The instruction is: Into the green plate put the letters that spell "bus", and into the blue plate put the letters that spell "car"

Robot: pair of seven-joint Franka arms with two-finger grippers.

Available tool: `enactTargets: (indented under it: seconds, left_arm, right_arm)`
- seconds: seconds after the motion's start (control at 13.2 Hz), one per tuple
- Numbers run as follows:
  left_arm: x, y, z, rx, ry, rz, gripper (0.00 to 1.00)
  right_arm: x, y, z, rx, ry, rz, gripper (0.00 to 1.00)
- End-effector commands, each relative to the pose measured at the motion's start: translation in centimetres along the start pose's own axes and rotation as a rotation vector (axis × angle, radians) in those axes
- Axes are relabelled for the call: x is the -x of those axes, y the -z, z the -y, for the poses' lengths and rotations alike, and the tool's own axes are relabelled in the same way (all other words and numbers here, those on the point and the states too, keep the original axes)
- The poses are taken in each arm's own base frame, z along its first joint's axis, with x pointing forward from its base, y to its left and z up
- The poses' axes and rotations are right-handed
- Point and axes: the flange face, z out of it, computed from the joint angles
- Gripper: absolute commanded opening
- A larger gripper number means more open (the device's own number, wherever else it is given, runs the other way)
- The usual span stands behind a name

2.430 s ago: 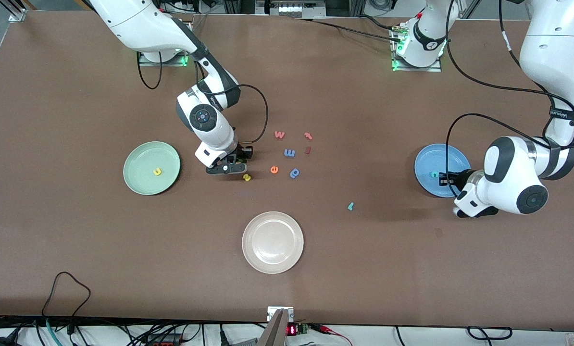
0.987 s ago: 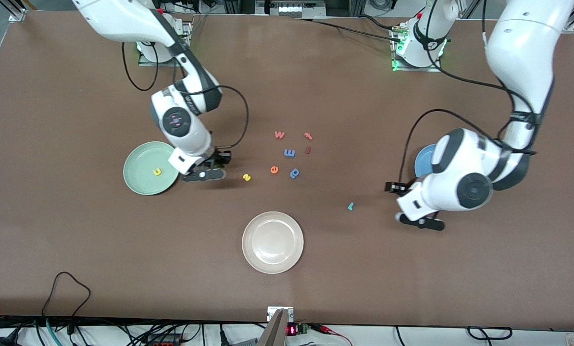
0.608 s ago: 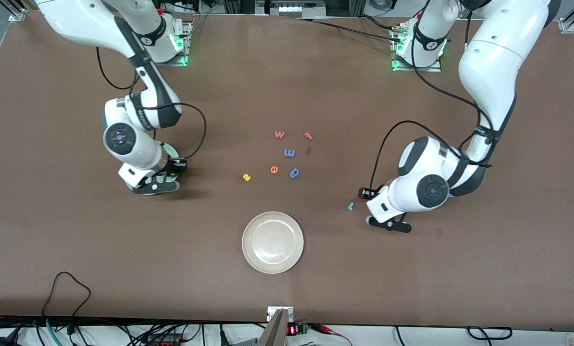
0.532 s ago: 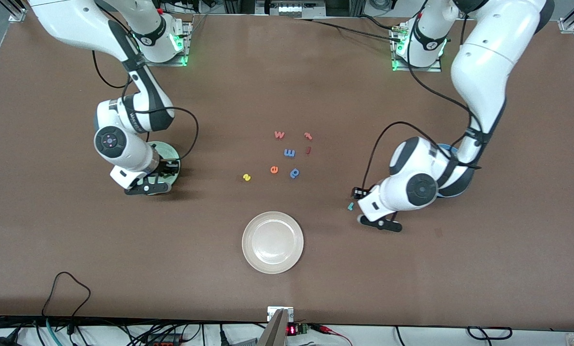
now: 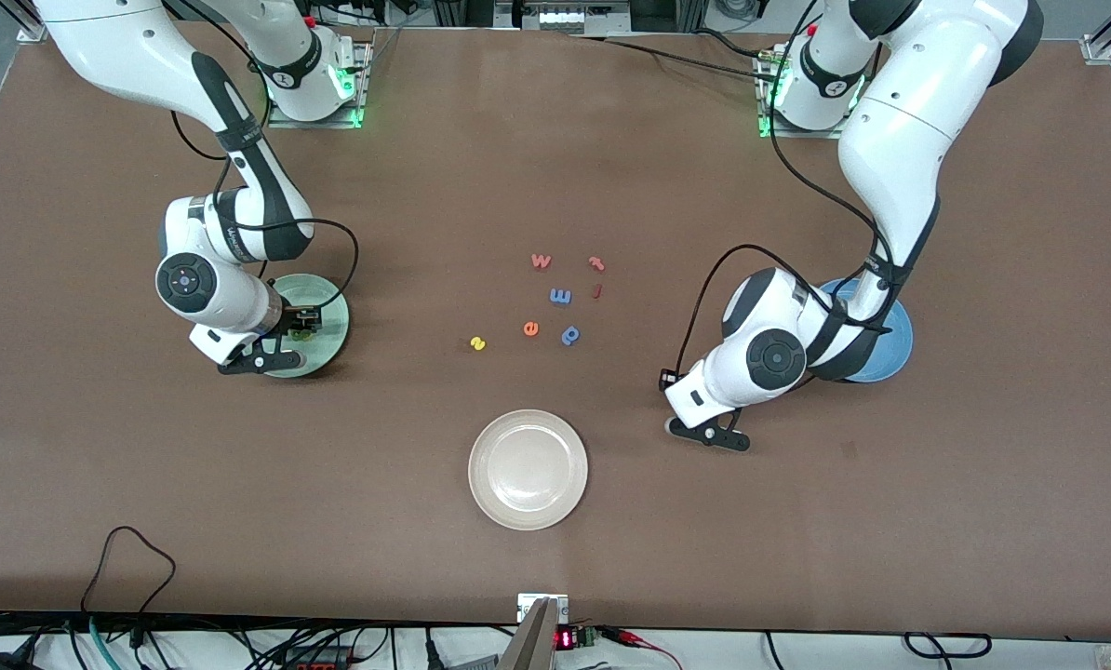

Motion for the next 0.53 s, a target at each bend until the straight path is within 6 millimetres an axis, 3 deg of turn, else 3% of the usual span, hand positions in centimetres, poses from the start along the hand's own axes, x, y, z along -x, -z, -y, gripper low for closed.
enactTargets:
  seconds: [0.0,0.23,0.46]
  left_arm:
    - [-0.7,-0.8,0.0,-0.038,-0.013,-0.018,0.50]
    - [-0.4,-2.0,-1.0,-0.036,0.007,-0.006,0.47]
    - [-0.5,-2.8,-1.2,-0.026,0.005,-0.018,0.46]
  right_arm:
    - [0.2,0.4,0.2,-0.004,0.010,-0.010,1.00]
    - [-0.7,1.9,3.0,-0.032,-0.030,-0.081,1.00]
    - [-1.8,3.3,9.3,-0.054,-0.073,-0.156,1.00]
